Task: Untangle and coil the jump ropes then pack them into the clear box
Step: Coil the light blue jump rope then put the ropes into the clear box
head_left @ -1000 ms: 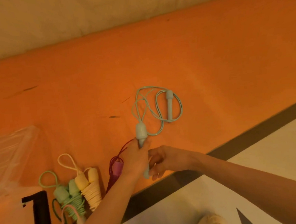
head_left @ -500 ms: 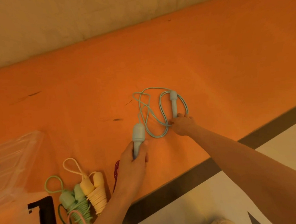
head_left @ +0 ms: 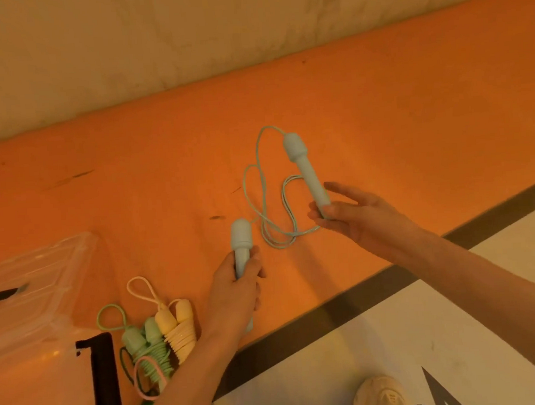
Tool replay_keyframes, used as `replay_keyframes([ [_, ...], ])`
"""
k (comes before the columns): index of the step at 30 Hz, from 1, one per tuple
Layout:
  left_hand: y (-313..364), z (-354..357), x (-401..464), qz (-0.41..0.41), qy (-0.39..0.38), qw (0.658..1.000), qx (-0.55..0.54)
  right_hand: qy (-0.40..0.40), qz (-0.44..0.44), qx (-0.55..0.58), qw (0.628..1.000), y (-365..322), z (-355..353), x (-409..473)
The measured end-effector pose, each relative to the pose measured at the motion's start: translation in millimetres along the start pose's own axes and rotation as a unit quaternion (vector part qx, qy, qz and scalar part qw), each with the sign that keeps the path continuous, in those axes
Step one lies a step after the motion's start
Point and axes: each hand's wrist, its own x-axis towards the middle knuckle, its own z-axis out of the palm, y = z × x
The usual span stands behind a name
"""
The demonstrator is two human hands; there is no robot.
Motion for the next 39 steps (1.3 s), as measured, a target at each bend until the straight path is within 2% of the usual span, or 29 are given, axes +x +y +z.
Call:
replay_keyframes([
  [6,33,5,-46,0.032,-0.008,0.999,0.034,-0.129,0.12,-0.135,0.975,5,32,-97],
  [11,48,1,-89,0.054,0.006,0.998,0.022,-0.152,0.162,-0.189,0.957,14,63,-134],
  [17,59,-6,-127,0.088,-0.016,0.995,0.044,-0.219,0.121,-0.287,0.925,10,90,-169],
  [22,77,-14,-150,0.115,-0.031,0.989,0.089,-0.236,0.111,-0.37,0.891,3,98,-189],
  [25,94,-23,-167,0.137,-0.046,0.983,0.115,-0.186,0.096,-0.451,0.868,-4,98,-194],
  [29,121,-38,-197,0.163,-0.127,0.963,0.175,0.009,-0.036,-0.458,0.888,-19,98,-184],
  [31,134,-43,-210,0.178,-0.152,0.952,0.198,0.01,-0.096,-0.442,0.892,-29,103,-177],
  [34,153,-44,-228,0.195,-0.176,0.938,0.227,-0.053,-0.135,-0.47,0.87,-39,118,-174],
  [36,163,-46,-239,0.192,-0.191,0.94,0.207,-0.076,-0.121,-0.509,0.849,-43,130,-177],
  [38,169,-50,-251,0.161,-0.205,0.95,0.17,-0.057,-0.082,-0.495,0.863,-47,135,-174],
  [39,170,-54,-256,0.147,-0.211,0.952,0.167,-0.019,-0.077,-0.475,0.876,-52,135,-170],
])
